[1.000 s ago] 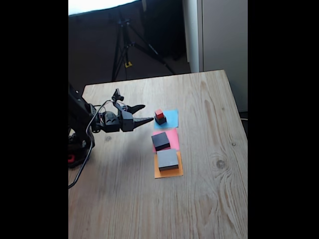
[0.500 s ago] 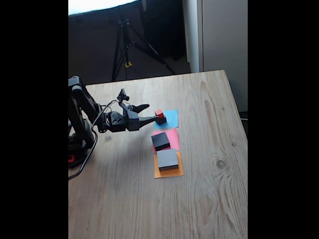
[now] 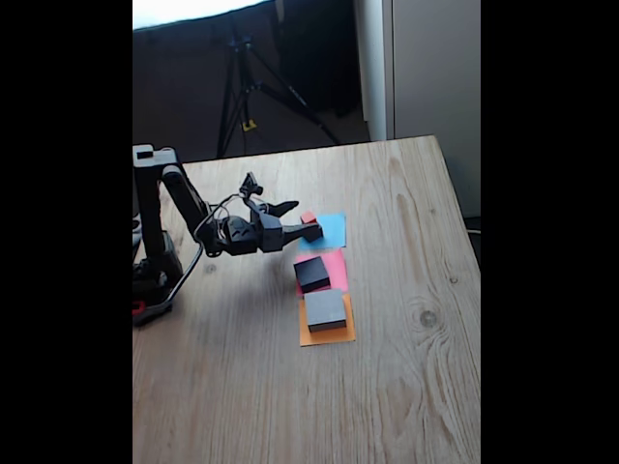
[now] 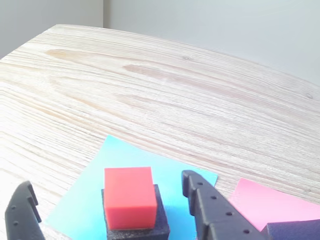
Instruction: Tower of hanoi
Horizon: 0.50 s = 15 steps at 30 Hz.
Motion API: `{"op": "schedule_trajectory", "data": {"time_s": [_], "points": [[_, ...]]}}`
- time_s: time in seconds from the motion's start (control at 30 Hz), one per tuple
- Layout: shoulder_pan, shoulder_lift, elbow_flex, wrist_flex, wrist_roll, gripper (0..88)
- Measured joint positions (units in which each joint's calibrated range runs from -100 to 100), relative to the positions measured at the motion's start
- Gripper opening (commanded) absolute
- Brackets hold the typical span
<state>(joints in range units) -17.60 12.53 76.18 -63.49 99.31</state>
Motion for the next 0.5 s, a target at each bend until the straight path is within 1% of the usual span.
{"op": "schedule_trajectory", "data": {"time_s": [0.2,0.5], "points": [[-1.65,2.31,-0.26,-2.48,0.00,35.6],[-1.76,3.33,-1.39,-2.48,0.00,34.9]]}}
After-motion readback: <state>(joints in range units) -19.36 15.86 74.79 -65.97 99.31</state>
